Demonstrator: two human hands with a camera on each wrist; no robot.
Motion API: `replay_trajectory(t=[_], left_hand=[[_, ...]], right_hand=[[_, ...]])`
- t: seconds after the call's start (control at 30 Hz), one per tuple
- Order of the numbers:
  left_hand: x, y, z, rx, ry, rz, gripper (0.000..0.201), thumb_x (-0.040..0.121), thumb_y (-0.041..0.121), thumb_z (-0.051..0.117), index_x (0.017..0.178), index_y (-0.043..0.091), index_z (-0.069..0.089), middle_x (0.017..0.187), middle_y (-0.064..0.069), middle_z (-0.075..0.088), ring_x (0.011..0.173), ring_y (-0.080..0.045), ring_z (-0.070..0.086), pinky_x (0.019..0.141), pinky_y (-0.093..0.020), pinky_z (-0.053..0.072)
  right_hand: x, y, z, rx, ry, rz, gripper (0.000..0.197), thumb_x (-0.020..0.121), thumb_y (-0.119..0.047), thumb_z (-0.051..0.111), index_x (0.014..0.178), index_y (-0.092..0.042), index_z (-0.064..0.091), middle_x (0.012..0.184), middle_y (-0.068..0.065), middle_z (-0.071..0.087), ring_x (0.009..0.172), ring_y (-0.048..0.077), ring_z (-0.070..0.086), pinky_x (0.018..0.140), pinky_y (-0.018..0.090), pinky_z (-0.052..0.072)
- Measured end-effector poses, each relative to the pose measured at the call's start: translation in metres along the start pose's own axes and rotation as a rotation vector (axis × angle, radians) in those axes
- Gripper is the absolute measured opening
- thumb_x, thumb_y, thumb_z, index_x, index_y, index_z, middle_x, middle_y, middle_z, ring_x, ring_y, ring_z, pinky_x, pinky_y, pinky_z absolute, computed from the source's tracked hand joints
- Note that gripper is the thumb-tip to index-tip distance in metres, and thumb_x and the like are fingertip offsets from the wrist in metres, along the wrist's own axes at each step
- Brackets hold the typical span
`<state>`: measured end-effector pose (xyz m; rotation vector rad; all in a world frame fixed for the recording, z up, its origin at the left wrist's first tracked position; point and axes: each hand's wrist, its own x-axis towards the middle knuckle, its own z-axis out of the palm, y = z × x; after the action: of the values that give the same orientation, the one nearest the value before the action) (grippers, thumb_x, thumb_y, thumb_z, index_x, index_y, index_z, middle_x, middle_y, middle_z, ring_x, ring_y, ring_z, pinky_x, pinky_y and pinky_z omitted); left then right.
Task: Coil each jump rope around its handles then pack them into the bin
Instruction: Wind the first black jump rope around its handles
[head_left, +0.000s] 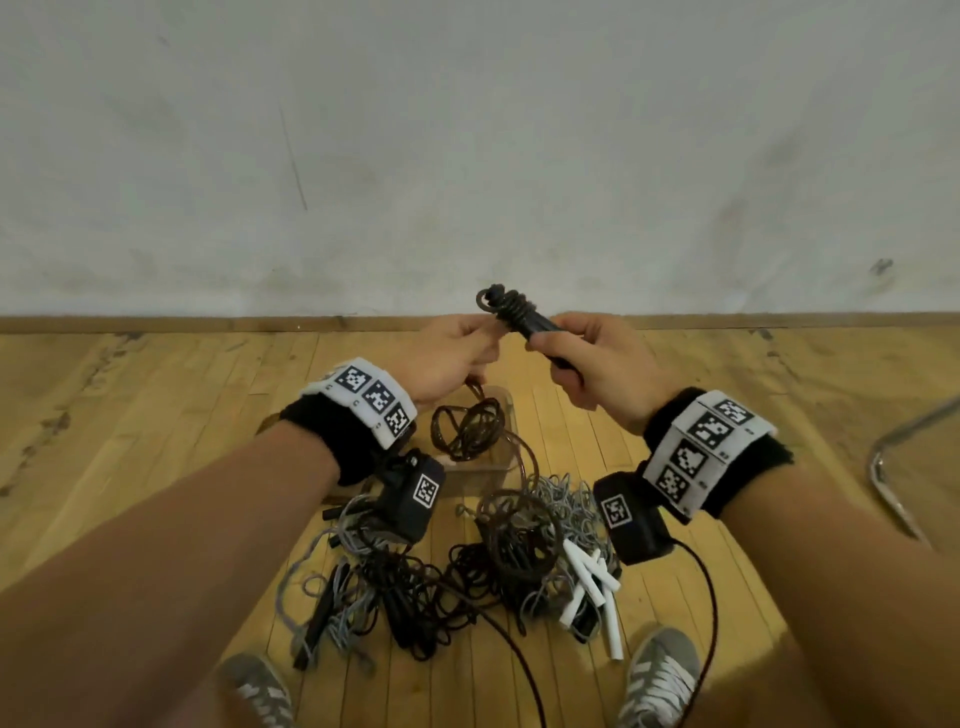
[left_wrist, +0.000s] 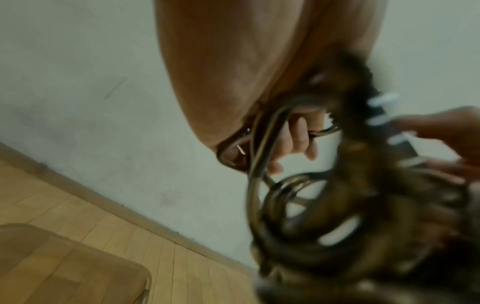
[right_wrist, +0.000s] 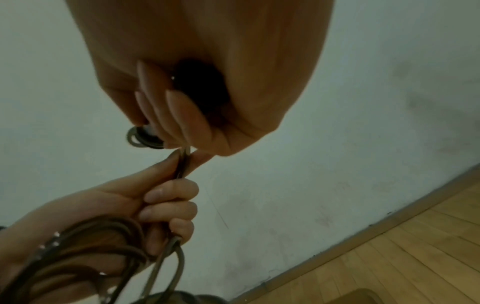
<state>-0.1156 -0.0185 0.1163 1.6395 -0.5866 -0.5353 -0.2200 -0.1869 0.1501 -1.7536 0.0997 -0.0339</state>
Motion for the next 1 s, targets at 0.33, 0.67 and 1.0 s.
replay_trajectory(t=[0.33, 0.67, 1.0], left_hand=[[-0.006, 0.005, 0.028, 0.246, 0.154, 0.074, 0.034, 0.109, 0.020, 0.043, 0.112, -0.004, 0.067, 0.049, 0.017, 0.045, 0.050, -0.006, 0.039, 0.059, -0.031, 0.037], [-0.014, 0.011, 0.024, 0.195, 0.220, 0.012, 0.027, 0.108, 0.025, 0.046, 0.104, 0.010, 0.069, 0.061, 0.005, 0.047, 0.062, -0.017, 0.045, 0.066, -0.033, 0.040], [-0.011, 0.019, 0.027, 0.025, 0.329, -0.014, 0.046, 0.105, 0.029, 0.052, 0.100, -0.015, 0.066, 0.050, 0.009, 0.037, 0.042, -0.008, 0.031, 0.051, -0.025, 0.029]], right_hand=[[0.017, 0.018, -0.002, -0.519, 0.257, -0.065, 0.026, 0.099, -0.043, 0.060, 0.106, -0.018, 0.063, 0.070, -0.001, 0.061, 0.055, 0.011, 0.051, 0.050, 0.021, 0.037], [0.032, 0.035, -0.003, -0.619, 0.316, -0.102, 0.043, 0.100, -0.041, 0.059, 0.139, -0.024, 0.053, 0.095, -0.005, 0.067, 0.076, 0.016, 0.061, 0.070, 0.030, 0.046], [0.027, 0.031, 0.015, -0.940, 0.370, -0.215, 0.043, 0.105, -0.038, 0.046, 0.147, -0.042, 0.035, 0.082, -0.012, 0.059, 0.062, 0.014, 0.055, 0.050, 0.028, 0.038]])
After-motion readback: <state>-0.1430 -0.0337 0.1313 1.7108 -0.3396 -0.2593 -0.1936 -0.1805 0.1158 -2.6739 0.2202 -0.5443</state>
